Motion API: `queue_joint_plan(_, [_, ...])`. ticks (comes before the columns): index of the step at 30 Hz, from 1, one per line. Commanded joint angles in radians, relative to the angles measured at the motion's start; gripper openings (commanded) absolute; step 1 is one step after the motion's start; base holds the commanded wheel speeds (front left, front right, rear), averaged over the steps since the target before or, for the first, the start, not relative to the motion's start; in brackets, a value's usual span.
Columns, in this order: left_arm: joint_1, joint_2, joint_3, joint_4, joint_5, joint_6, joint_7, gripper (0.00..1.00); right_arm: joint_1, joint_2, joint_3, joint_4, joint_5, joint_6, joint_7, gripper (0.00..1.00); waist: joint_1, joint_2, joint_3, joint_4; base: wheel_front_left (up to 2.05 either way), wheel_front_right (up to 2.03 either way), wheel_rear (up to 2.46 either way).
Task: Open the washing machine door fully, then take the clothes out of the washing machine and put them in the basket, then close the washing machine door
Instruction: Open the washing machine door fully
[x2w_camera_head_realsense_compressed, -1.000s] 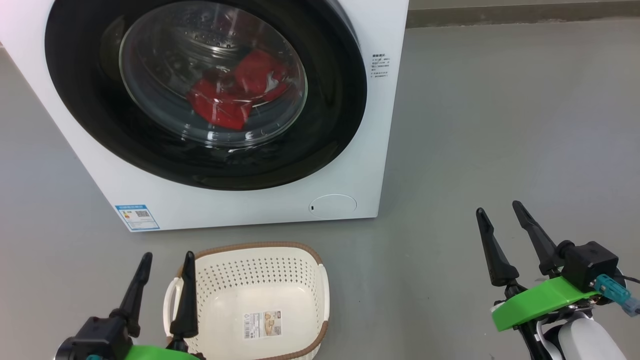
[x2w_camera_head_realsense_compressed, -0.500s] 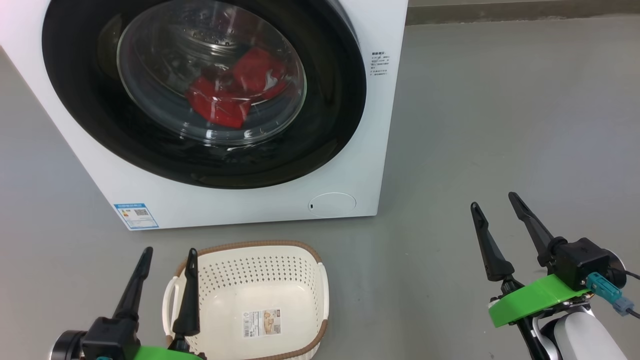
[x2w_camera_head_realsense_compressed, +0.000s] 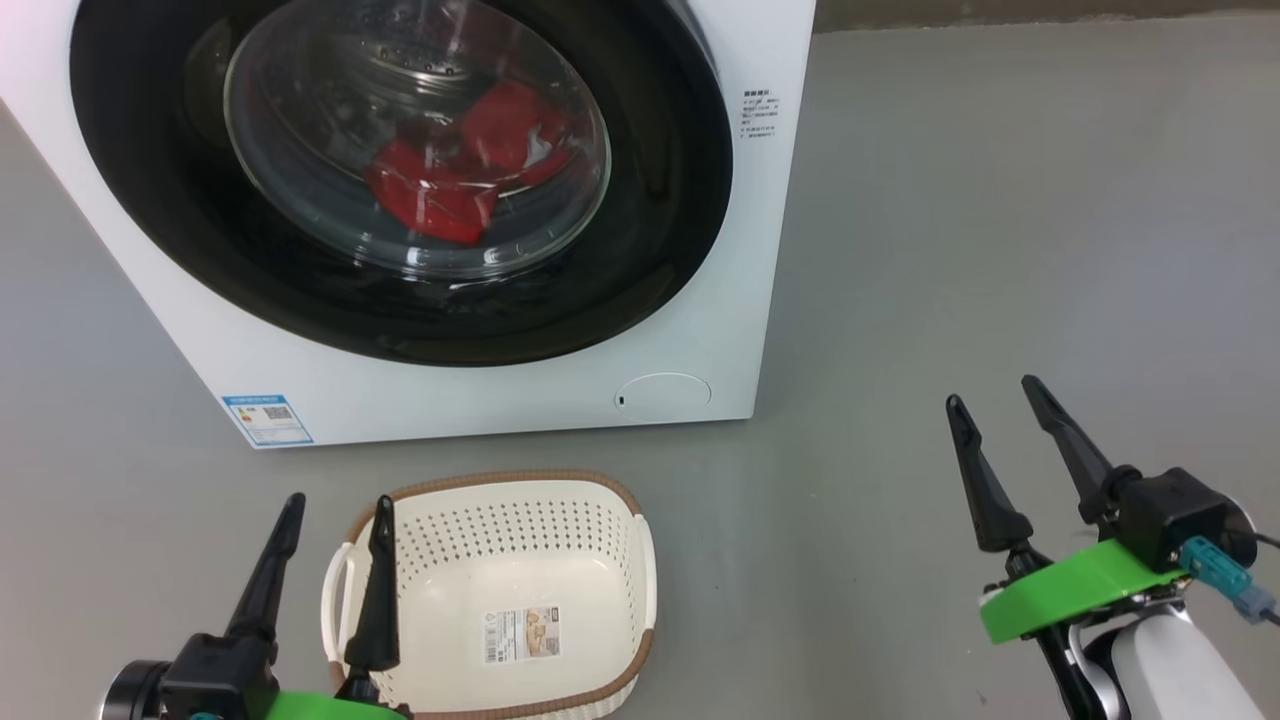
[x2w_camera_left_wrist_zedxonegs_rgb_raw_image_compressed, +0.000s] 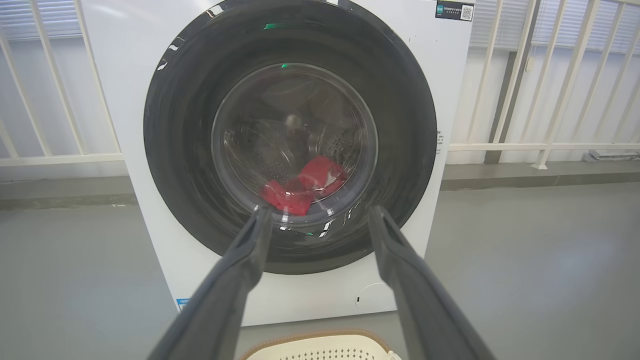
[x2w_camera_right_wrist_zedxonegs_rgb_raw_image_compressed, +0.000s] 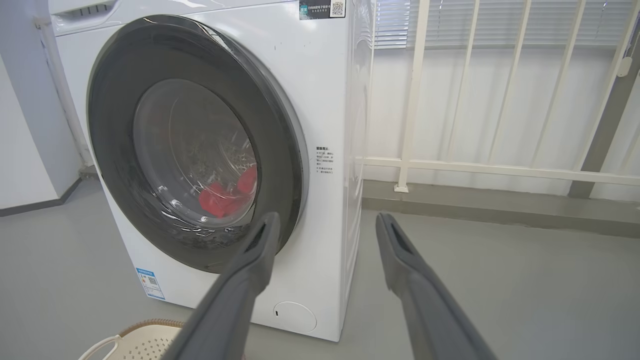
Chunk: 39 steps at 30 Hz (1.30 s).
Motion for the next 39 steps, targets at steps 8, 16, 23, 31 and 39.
queue_joint_plan(8, [-0.065, 0.014, 0.029, -0.044, -0.011, -0.007, -0.012, 1.0, -0.097, -0.022, -0.004, -0.023, 0.048, -0.001, -0.006, 1.0, 0.0, 0.0, 0.043, 0.005, 0.0, 0.0, 0.0])
queue_joint_plan(16, [-0.085, 0.014, 0.033, -0.05, -0.024, -0.014, -0.012, 1.0, -0.158, -0.041, -0.026, -0.022, 0.094, -0.001, -0.006, 1.0, 0.0, 0.0, 0.086, 0.016, 0.0, 0.0, 0.0])
queue_joint_plan(23, [-0.116, 0.014, 0.035, -0.056, -0.035, -0.021, -0.012, 1.0, -0.238, -0.06, -0.037, -0.018, 0.184, -0.001, -0.006, 1.0, 0.0, 0.0, 0.149, 0.029, 0.0, 0.0, 0.0])
queue_joint_plan(31, [-0.15, 0.014, 0.031, -0.063, -0.042, -0.028, -0.012, 1.0, -0.324, -0.102, -0.022, 0.01, 0.256, -0.001, -0.006, 1.0, 0.0, 0.0, 0.211, 0.043, 0.0, 0.0, 0.0])
queue_joint_plan(39, [-0.182, 0.014, 0.018, -0.071, -0.05, -0.034, -0.012, 1.0, -0.418, -0.142, -0.015, 0.064, 0.356, -0.001, -0.006, 0.0, 0.0, 0.0, 0.263, 0.067, 0.0, 0.0, 0.0])
